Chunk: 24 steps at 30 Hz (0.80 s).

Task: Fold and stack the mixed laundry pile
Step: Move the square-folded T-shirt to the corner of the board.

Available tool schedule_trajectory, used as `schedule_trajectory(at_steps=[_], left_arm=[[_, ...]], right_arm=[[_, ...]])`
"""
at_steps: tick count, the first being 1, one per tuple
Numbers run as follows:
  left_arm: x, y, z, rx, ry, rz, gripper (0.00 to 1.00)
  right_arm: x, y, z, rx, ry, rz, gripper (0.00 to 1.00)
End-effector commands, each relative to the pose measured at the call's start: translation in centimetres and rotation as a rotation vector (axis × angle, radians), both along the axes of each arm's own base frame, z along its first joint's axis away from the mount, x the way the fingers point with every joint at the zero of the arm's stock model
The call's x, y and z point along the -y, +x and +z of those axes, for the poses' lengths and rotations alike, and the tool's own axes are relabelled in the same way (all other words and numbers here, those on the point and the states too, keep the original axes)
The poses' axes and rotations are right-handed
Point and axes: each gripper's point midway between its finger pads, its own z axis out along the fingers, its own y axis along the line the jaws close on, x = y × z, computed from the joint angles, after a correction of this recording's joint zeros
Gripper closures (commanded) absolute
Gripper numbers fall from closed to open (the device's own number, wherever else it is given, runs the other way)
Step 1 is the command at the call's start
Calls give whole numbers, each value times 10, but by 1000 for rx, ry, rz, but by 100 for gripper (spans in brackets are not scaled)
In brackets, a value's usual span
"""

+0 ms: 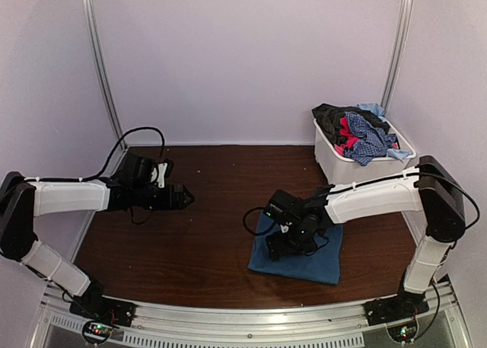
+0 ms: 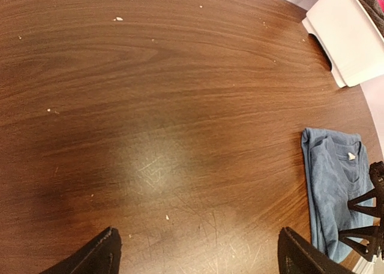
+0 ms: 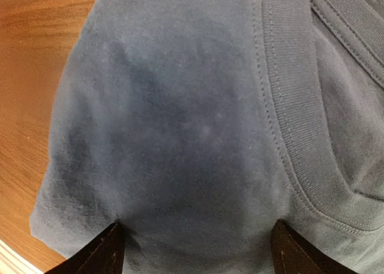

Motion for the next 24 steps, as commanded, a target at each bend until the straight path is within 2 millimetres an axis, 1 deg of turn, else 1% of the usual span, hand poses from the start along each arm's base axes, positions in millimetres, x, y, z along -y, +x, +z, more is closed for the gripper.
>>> schedule_trajectory(at_steps=[1, 4, 7, 8, 10, 12, 13, 14, 16, 17, 19, 21, 22, 24], left_arm=[[10, 13, 18, 77, -54, -24, 8], [10, 14, 17, 81, -58, -32, 8], [9, 15, 13, 76, -63, -40, 8], [10, 16, 11, 72, -67, -43, 8], [11, 17, 9, 67, -76, -49, 8], [13, 16, 9, 66, -93, -60, 8], [15, 16, 9, 65, -100, -65, 8], [16, 16, 10, 66, -107, -68, 8], [16, 16, 13, 73, -114, -72, 8], [16, 16, 15, 78, -117, -72, 8], [17, 15, 20, 88, -127, -76, 8], [18, 14, 23, 96, -136, -77, 8], [18, 14, 25, 100, -140, -77, 8], [18, 14, 25, 104, -148, -76, 8]], right_arm=[[59, -16, -21, -53, -117, -80, 15], [89, -20, -16, -66, -169, -39, 15], [126, -20, -6, -67, -314, -1, 15], [136, -20, -1, -67, -362, 12, 15], [160, -14, 13, -41, -470, 13, 15], [173, -7, 28, -9, -516, 10, 14], [173, -4, 34, -1, -492, -9, 13], [169, -2, 43, 24, -446, -32, 13], [156, 5, 61, 66, -342, -125, 13], [147, 5, 67, 71, -267, -182, 13], [135, -2, 70, 60, -145, -296, 15], [126, -12, 66, 51, -35, -399, 16], [117, -16, 62, 41, 44, -431, 17], [106, -13, 59, 52, 167, -498, 20]])
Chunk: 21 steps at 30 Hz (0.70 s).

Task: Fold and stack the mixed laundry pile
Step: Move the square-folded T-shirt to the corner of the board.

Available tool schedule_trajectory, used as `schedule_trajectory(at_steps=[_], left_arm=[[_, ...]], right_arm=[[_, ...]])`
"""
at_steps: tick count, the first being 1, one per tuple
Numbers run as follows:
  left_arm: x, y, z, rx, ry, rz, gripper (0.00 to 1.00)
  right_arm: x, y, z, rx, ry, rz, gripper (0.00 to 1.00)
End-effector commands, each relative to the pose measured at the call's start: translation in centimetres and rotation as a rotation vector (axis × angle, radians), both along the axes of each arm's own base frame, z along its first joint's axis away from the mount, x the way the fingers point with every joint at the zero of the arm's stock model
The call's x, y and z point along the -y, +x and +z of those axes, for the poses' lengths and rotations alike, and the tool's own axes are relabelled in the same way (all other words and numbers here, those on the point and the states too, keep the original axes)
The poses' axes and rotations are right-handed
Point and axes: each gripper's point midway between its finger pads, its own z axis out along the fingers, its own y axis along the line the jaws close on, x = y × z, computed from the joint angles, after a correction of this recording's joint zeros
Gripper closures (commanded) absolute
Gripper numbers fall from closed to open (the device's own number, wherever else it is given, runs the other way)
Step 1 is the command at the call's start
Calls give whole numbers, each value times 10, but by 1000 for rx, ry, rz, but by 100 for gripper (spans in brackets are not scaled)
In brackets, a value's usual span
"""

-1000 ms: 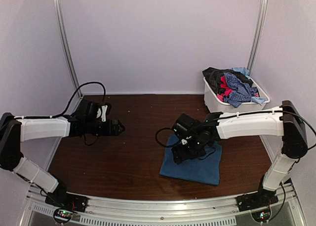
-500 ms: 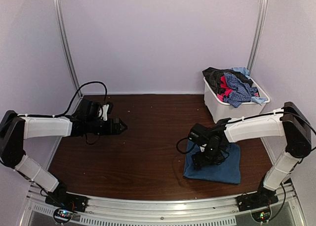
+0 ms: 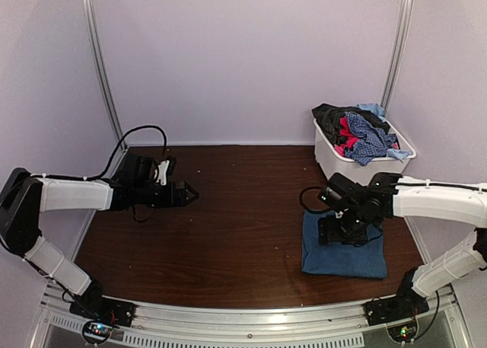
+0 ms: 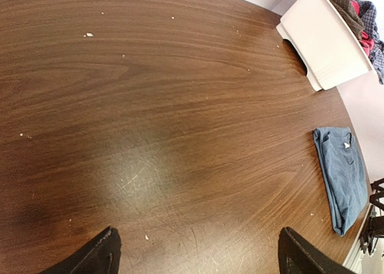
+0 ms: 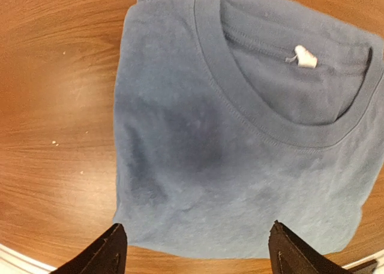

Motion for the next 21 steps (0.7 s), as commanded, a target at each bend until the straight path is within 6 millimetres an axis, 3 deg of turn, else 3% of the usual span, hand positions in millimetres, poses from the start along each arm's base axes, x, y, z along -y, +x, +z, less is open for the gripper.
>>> schedule_trajectory(at_steps=[1, 4, 8, 11, 14, 21], left_arm=[[4, 4, 19, 69, -59, -13, 8], [7, 3, 18, 61, -79, -28, 8], [10, 2, 17, 57, -103, -39, 8], [12, 1, 20, 58, -118, -47, 8], [10, 0, 22, 63, -121, -44, 8], [12, 1, 24, 65, -142, -54, 8]], right_arm=[[-26, 0, -9, 34, 271, -216, 21], [-27, 15, -11, 80, 234, -252, 21], [-28, 25, -37, 48, 147, -264, 18], [-25, 21, -61, -1, 158, -284, 18], [-2, 11, -75, -41, 127, -307, 18], [38, 13, -57, -103, 57, -186, 14]])
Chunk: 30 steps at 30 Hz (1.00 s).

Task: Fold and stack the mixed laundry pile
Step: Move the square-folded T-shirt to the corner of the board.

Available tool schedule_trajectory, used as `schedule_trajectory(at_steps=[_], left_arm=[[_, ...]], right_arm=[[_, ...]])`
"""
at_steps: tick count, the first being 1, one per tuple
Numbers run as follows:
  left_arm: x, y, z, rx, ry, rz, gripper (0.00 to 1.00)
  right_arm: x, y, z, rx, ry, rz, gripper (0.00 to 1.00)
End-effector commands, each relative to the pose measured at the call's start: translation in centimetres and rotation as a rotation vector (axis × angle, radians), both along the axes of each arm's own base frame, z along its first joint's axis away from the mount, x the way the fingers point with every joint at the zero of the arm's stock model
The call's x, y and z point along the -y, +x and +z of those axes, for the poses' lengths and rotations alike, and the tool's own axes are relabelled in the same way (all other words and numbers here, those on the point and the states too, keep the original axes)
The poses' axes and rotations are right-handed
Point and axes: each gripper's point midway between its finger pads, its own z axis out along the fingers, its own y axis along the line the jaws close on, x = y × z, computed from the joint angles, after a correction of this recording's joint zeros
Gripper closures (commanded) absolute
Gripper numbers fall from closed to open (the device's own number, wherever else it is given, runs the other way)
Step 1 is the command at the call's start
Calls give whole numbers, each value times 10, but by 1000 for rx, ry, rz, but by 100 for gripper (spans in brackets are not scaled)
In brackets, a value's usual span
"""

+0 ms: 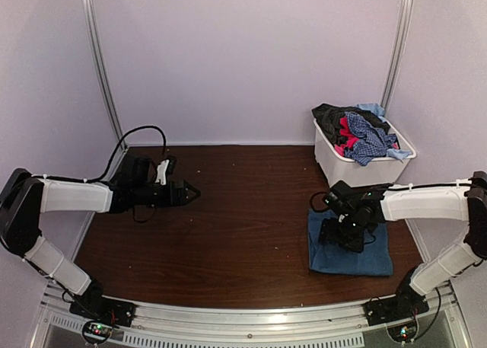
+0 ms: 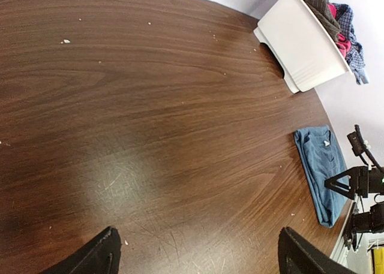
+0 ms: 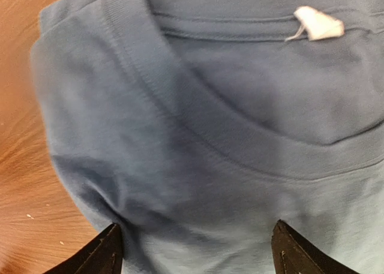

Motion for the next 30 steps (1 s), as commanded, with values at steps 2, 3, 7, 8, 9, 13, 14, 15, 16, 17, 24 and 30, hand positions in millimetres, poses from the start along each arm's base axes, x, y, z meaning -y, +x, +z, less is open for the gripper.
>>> schedule_trajectory(at_steps=[2, 3, 7, 8, 9, 13, 14, 15, 16, 17, 24, 30], left_arm=[[3, 5, 15, 45, -56, -12, 8], [3, 5, 15, 43, -62, -15, 8], [3, 4, 16, 45, -70, -19, 8], [3, 4, 17, 49, -71, -20, 8], [3, 4, 18, 51, -72, -21, 8], [2, 4, 21, 57, -76, -22, 8], [3, 4, 22, 59, -78, -24, 8], [3, 4, 22, 60, -79, -24, 8], [3, 4, 23, 63, -79, -22, 8], [2, 4, 24, 65, -79, -21, 8], [1, 7, 29, 72, -89, -21, 8], [0, 7, 30, 73, -92, -20, 8]], right_arm=[[35, -5, 9, -130, -89, 157, 13], [42, -2, 11, -149, -115, 173, 13], [54, 8, 11, -207, -127, 247, 14], [49, 12, 15, -195, -127, 283, 15], [41, 19, 25, -160, -131, 327, 16], [29, 27, 47, -115, -167, 461, 15], [32, 26, 46, -132, -182, 486, 15], [35, 23, 41, -163, -191, 505, 15], [37, 20, 36, -192, -193, 515, 15], [37, 20, 32, -202, -181, 519, 15], [42, 21, 5, -302, -200, 567, 16], [77, 23, -14, -387, -275, 461, 15]])
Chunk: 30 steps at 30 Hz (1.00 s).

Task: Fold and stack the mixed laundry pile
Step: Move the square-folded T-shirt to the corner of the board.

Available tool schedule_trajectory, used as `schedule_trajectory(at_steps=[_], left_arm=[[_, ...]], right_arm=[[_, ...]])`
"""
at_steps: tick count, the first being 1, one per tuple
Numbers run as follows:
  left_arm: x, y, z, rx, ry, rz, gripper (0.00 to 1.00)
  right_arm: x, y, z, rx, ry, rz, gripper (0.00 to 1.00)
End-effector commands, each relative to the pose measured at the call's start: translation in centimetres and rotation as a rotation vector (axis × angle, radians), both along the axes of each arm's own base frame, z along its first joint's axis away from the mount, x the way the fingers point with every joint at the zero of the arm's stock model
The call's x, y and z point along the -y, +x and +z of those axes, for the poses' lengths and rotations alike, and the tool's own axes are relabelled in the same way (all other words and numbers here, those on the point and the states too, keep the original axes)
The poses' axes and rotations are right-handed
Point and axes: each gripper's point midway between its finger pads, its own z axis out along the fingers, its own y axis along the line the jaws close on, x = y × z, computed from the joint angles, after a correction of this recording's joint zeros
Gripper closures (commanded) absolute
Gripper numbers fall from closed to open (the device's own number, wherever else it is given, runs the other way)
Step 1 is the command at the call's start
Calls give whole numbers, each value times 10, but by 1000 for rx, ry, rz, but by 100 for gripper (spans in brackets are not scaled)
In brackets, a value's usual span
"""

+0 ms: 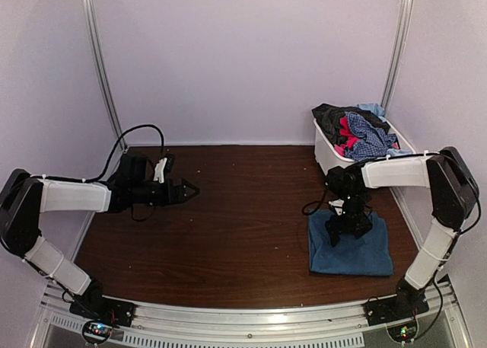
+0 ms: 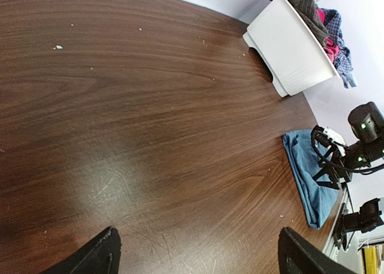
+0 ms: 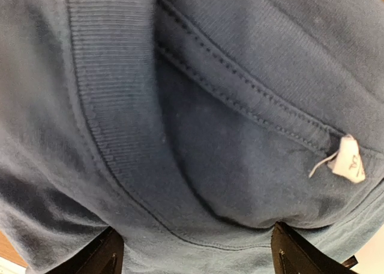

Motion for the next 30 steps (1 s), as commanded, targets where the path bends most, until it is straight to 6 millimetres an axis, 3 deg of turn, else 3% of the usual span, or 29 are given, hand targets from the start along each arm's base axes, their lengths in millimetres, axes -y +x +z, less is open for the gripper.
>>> schedule_trajectory(at_steps=[1, 5, 9, 12, 16, 19, 22, 27, 30], left_arm=[[-1, 7, 22, 71, -42, 1, 8], [-4, 9, 24, 71, -49, 7, 8], [-1, 10, 25, 65, -68, -3, 8], [0, 11, 24, 60, -84, -9, 8], [-1, 9, 24, 59, -86, -8, 8], [-2, 8, 24, 62, -84, -6, 8], [-3, 8, 26, 64, -82, -3, 8], [-4, 8, 28, 65, -83, 2, 7], [-4, 8, 33, 74, -90, 2, 7]], right_arm=[[37, 5, -5, -14, -103, -69, 15], [50, 11, -4, -17, -78, -104, 16], [47, 14, -9, -43, -15, -123, 18], [47, 29, -8, -31, -39, -86, 18], [35, 47, 27, 55, -116, -6, 17], [-4, 63, 73, 193, -77, 30, 15], [-56, 56, 94, 250, -20, 93, 15], [-137, 30, 70, 202, 87, 167, 22], [-159, 21, 50, 171, 105, 174, 37]])
